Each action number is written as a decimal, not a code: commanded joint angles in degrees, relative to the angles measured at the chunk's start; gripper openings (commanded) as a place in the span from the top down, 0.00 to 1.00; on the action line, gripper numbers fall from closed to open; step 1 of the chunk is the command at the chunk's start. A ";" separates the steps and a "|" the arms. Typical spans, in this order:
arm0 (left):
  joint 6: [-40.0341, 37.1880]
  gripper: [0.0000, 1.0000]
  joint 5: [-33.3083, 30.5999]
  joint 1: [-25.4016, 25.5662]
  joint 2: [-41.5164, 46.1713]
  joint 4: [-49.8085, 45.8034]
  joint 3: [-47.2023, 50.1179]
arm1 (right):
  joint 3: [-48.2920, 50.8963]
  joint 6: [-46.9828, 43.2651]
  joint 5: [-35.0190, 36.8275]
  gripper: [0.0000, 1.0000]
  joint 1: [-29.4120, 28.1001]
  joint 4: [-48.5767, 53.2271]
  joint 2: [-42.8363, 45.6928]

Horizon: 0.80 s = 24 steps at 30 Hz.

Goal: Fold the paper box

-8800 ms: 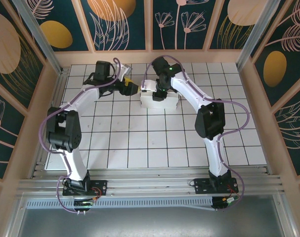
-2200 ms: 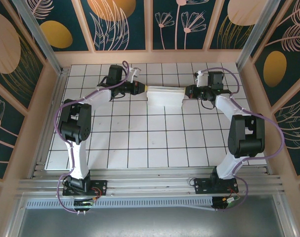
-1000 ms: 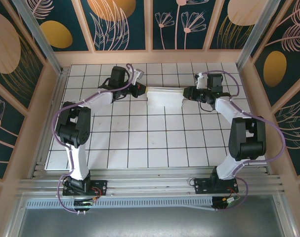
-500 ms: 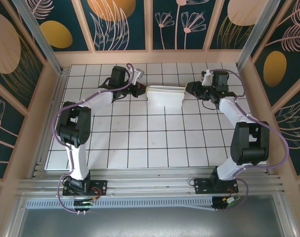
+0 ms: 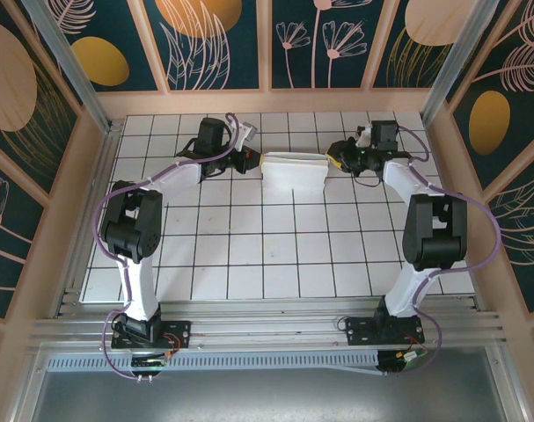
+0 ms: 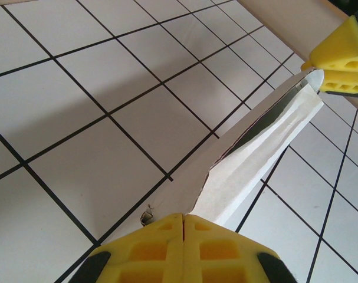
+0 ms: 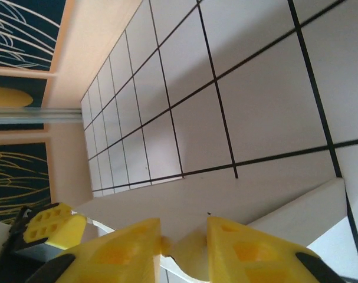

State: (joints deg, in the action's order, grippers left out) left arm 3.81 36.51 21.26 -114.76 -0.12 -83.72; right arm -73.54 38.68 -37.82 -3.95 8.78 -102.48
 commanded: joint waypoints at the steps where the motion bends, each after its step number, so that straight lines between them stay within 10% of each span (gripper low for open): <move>1: -0.54 1.00 -2.04 1.19 -4.05 -9.55 1.83 | -0.33 0.97 0.02 0.81 -0.80 2.26 -0.15; 24: 15.55 1.00 7.65 1.38 -2.88 0.91 2.00 | 7.16 -1.51 0.80 0.95 -0.57 1.77 0.68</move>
State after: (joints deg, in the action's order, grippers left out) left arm 16.25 40.23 20.73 -115.07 4.25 -82.17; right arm -68.27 40.38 -38.59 -3.73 1.32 -100.75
